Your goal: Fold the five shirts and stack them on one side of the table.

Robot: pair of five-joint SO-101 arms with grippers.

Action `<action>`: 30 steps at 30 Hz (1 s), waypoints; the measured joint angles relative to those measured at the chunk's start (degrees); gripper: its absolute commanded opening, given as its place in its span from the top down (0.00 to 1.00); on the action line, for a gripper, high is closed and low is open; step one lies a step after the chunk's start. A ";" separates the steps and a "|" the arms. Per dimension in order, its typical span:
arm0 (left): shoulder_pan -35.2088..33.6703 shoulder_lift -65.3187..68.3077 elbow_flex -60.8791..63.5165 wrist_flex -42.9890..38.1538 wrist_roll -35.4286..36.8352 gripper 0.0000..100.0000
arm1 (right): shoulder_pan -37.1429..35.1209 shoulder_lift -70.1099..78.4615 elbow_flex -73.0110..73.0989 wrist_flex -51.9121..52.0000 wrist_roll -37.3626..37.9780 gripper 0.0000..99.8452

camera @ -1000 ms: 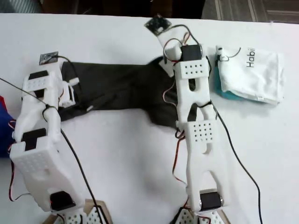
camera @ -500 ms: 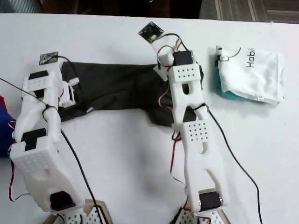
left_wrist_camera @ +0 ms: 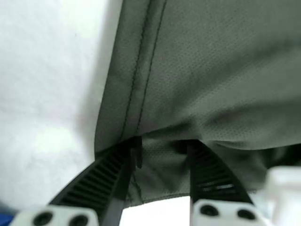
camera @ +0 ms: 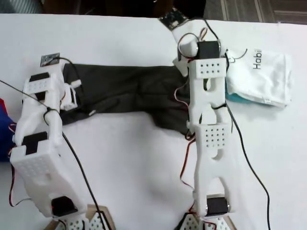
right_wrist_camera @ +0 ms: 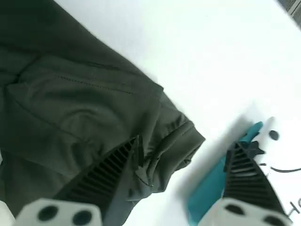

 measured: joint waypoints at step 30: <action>0.00 0.00 0.00 0.00 0.00 0.83 | -10.64 -48.35 109.36 -31.03 14.33 0.72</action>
